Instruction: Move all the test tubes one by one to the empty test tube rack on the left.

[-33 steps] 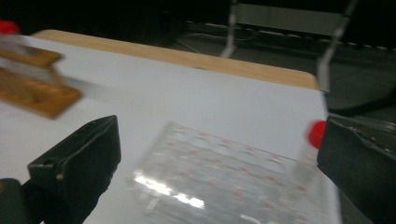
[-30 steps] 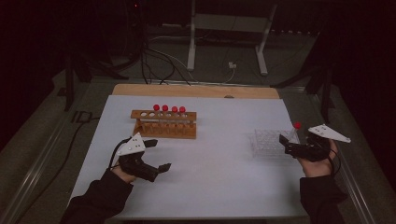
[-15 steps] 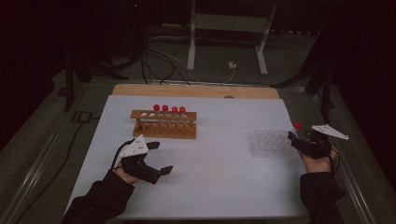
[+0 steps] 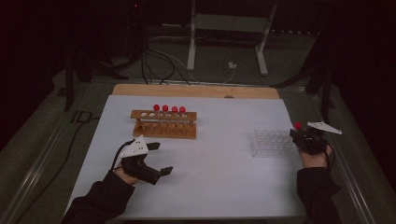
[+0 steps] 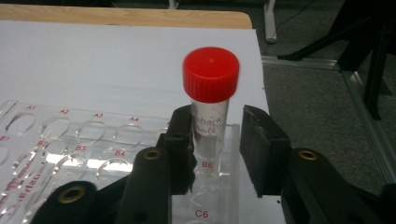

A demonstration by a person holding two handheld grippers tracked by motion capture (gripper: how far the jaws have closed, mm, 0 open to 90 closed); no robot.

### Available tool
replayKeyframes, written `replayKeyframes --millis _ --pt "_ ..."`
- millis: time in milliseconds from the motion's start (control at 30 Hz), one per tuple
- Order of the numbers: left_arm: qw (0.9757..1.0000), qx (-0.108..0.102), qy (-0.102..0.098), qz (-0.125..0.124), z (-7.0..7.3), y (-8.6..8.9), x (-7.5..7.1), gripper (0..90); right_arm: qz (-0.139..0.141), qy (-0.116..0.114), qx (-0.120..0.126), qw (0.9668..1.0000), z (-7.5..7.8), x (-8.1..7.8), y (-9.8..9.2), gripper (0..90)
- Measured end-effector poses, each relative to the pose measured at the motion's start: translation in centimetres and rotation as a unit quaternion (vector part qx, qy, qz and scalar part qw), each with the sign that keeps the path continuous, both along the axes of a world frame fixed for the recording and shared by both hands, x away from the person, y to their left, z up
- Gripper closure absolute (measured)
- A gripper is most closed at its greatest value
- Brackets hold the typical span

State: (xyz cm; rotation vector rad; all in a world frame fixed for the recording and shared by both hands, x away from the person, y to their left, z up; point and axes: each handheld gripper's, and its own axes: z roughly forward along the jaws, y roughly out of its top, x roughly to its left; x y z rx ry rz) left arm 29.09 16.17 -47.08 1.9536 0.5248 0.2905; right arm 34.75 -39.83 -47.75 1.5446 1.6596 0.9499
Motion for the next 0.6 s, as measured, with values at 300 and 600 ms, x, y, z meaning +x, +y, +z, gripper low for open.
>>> replayKeyframes --millis 300,600 --pt "1.0000 0.001 0.002 0.001 0.0 0.1 0.0 0.8 0.007 -0.002 -0.008 0.9999 0.4 0.0 0.3 75.0" --pt "1.0000 -0.002 0.007 -0.001 0.1 0.1 0.1 0.8 0.013 -0.035 -0.017 0.9992 2.8 -1.2 0.5 75.2"
